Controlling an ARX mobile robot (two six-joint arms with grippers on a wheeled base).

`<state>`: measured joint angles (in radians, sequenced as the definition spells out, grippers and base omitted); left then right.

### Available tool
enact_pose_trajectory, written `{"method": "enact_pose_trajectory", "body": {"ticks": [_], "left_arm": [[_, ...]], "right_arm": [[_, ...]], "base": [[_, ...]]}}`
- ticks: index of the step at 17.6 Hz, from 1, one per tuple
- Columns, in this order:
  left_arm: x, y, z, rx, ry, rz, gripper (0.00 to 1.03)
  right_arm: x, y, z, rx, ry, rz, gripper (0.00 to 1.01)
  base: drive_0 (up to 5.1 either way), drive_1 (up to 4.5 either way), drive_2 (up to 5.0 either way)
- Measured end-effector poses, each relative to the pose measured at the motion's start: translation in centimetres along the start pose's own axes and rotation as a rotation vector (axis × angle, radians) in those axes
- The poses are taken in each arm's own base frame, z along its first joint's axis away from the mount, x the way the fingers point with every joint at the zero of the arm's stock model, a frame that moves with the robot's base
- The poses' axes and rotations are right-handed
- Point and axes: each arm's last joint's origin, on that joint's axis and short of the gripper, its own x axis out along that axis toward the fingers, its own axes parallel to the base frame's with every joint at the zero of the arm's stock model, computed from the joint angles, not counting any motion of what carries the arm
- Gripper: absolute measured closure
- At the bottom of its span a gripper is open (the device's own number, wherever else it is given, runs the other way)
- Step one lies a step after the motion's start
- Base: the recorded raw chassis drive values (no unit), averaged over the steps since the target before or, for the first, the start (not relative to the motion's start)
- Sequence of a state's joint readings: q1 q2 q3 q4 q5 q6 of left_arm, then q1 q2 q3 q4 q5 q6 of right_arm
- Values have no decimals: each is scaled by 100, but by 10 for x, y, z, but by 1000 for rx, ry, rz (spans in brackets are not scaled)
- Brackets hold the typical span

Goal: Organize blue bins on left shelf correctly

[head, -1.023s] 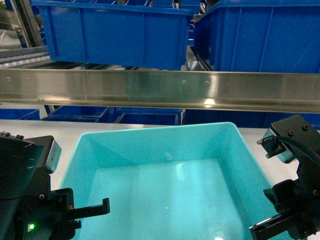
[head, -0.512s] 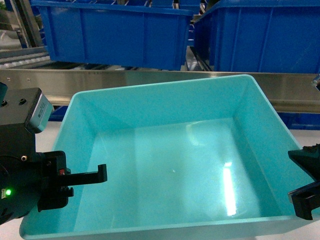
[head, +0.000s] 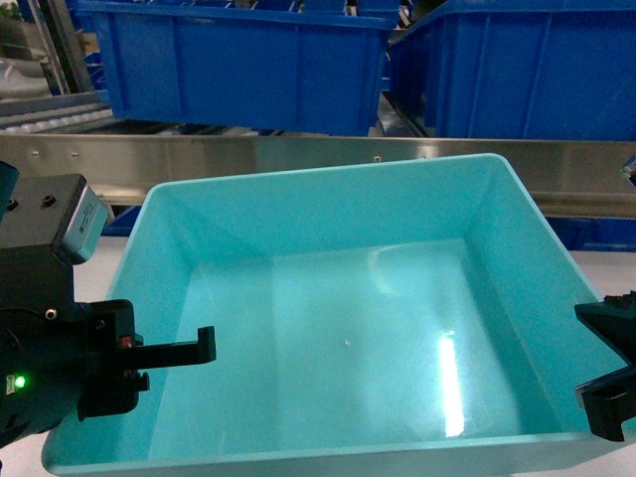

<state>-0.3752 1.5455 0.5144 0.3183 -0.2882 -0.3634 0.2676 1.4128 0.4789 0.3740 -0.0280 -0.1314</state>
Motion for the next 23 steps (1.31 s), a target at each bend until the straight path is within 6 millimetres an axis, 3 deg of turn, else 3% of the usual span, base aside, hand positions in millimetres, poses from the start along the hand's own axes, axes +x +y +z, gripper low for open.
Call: {"method": "enact_pose_trajectory", "body": {"ticks": [10,23], "left_arm": [[0,0,0,1,1,4,101],[0,0,0,1,3,2,101]], "right_arm": [[0,0,0,-1,-1,1,98],[0,0,-1,0,3,3,98]], "base": [[0,0,0],[-486,246,246]]}}
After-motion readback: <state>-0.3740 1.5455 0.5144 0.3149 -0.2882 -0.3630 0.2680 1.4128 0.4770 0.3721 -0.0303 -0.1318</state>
